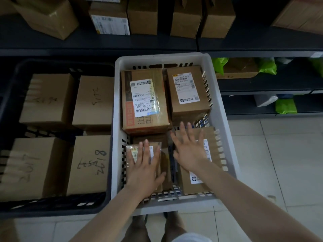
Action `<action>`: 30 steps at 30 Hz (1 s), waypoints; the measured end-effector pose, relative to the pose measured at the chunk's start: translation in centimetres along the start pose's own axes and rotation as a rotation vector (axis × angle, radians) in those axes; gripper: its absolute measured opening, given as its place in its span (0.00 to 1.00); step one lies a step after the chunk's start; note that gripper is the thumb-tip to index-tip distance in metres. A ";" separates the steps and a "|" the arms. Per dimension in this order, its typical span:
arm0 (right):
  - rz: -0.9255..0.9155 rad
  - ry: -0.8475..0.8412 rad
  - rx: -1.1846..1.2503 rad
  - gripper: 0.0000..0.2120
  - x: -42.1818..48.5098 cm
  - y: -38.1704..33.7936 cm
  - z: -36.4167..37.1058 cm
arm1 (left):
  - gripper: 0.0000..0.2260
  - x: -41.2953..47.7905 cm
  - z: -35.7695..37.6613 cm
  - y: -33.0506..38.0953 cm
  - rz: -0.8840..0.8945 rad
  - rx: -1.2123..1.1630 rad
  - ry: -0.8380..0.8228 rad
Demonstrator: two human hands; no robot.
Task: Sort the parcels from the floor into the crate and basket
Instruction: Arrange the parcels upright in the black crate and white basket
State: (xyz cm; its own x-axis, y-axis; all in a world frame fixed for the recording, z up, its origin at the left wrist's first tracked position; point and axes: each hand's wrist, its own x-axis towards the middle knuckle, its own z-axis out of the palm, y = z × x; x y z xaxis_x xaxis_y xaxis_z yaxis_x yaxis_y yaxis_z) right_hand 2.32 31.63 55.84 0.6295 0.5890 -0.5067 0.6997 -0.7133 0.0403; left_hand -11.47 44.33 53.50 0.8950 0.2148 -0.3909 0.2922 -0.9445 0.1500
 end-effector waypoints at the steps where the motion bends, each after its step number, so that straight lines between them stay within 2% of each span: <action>1: -0.021 0.021 -0.040 0.34 -0.1 -0.7 0.2 | 0.39 -0.1 0.0 -0.1 0.023 0.018 -0.017; 4: -0.116 0.023 -0.156 0.37 -1.2 -2.7 1.3 | 0.36 0.3 -0.4 -0.5 0.057 0.051 -0.112; 7: -0.152 0.015 -0.151 0.33 -2.7 -2.8 2.4 | 0.35 1.1 -1.4 -0.9 0.087 0.076 -0.144; 13: -0.016 0.047 0.089 0.30 -2.7 -1.2 2.9 | 0.36 0.2 -2.0 -1.5 0.185 0.143 -0.189; 15: 0.050 0.036 0.176 0.30 -3.0 -1.5 2.4 | 0.35 -0.2 -2.8 -1.3 0.158 0.090 -0.166; 17: 0.130 0.066 0.402 0.30 -2.9 -2.4 0.7 | 0.34 -0.3 -4.2 -0.9 0.081 -0.019 -0.009; 19: 0.235 0.161 0.856 0.30 -1.7 -3.4 -2.0 | 0.35 -0.1 -5.8 -0.9 -0.004 -0.128 0.207; 20: 0.289 0.139 1.134 0.30 -0.7 -3.9 -3.4 | 0.37 0.1 -6.7 -1.1 -0.037 -0.180 0.244; 22: 0.326 0.038 1.533 0.28 1.5 -5.0 -5.2 | 0.39 0.5 -7.9 -2.1 -0.071 -0.212 0.169; 24: 0.308 0.013 1.703 0.26 3.2 -5.8 -5.8 | 0.40 1.3 -8.0 -3.2 -0.073 -0.053 0.063; 27: 0.280 0.078 2.000 0.32 4.6 -5.2 -6.3 | 0.40 3.7 -8.5 -4.7 -0.013 0.178 -0.005; 29: 0.218 0.062 2.061 0.28 4.8 -4.5 -5.9 | 0.38 4.8 -8.8 -5.4 0.020 0.327 -0.027; 30: 0.195 0.020 1.995 0.25 4.9 -4.2 -5.6 | 0.38 4.8 -8.9 -5.6 0.030 0.401 -0.026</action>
State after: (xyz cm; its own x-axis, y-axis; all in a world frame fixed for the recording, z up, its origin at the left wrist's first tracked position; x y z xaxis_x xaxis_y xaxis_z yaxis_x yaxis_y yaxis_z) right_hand 4.34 39.63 58.04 0.6490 0.4591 -0.6067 -0.6464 -0.0877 -0.7579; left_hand -5.78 52.92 58.87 0.8908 0.1842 -0.4154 0.1069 -0.9734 -0.2025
